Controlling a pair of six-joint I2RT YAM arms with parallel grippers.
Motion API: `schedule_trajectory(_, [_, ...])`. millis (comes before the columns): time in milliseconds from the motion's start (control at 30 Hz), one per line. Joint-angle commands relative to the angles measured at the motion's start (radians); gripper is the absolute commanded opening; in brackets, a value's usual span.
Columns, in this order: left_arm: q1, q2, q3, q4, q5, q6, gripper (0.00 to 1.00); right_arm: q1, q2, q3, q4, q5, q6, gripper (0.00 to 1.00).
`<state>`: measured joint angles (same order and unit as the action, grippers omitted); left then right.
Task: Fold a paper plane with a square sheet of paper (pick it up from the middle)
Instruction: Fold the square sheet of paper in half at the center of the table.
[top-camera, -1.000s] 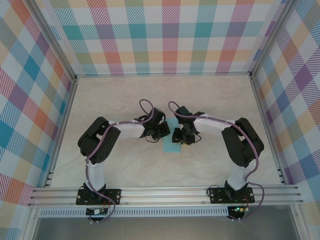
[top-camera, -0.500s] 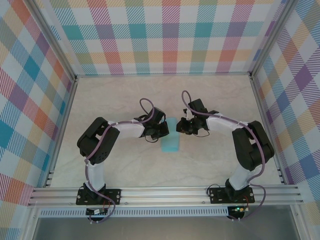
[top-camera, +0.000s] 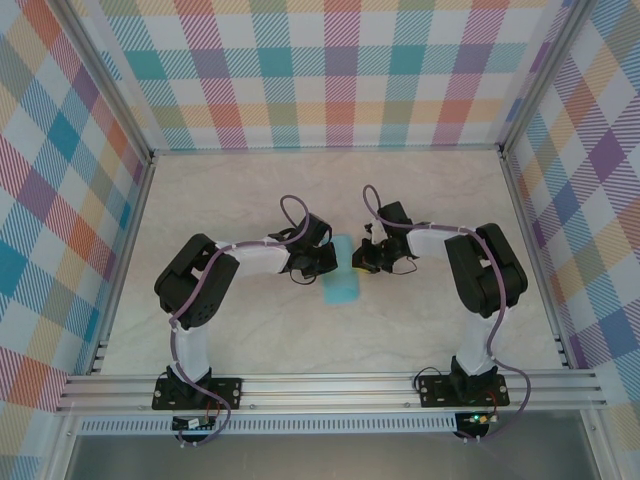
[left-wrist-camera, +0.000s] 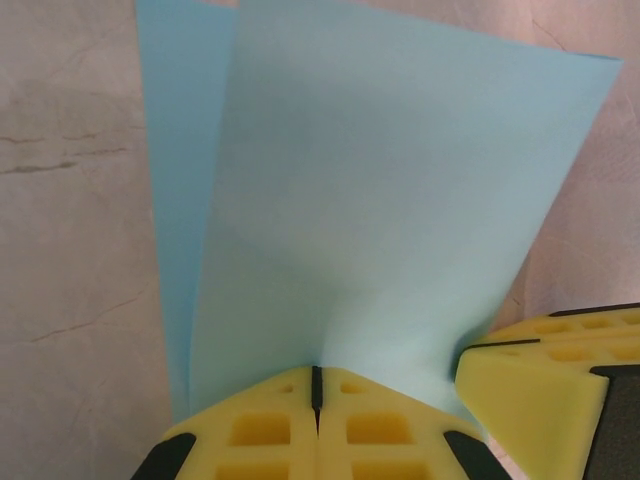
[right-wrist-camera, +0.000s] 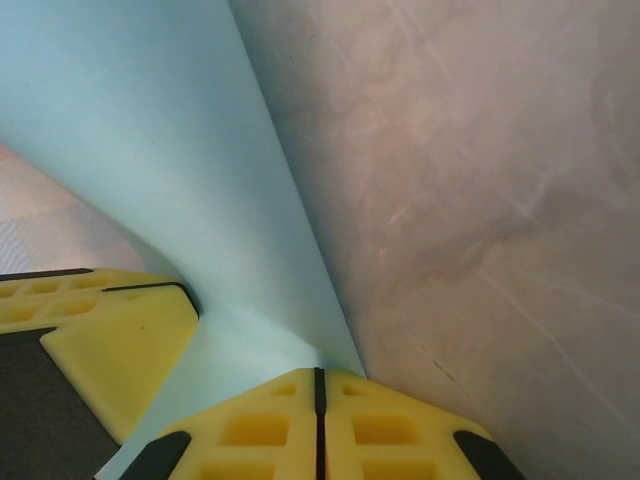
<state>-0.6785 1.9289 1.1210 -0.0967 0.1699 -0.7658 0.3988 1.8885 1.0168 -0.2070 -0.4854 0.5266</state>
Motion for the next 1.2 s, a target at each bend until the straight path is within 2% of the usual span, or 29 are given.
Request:
schedule_trajectory(0, [0.001,0.051,-0.010,-0.143,-0.050,0.030,0.05,-0.014,-0.021,0.037,0.006,-0.036,-0.004,0.09])
schedule_trajectory(333, [0.002,0.065,0.005,-0.154,-0.046,0.041,0.04,-0.013,0.120,0.184,-0.041,0.028,-0.017,0.11])
schedule_trajectory(567, [0.001,0.065,0.005,-0.158,-0.046,0.041,0.04,-0.014,0.122,0.223,-0.098,0.113,-0.005,0.12])
schedule_trajectory(700, [0.001,0.059,0.003,-0.162,-0.049,0.042,0.04,-0.014,0.090,0.248,-0.068,0.066,-0.006,0.12])
schedule_trajectory(833, [0.000,0.057,0.002,-0.165,-0.053,0.049,0.04,-0.014,0.131,0.286,-0.078,0.068,-0.003,0.12])
schedule_trajectory(1167, [0.000,0.045,-0.004,-0.167,-0.058,0.050,0.04,-0.014,0.235,0.350,-0.145,0.213,0.034,0.12])
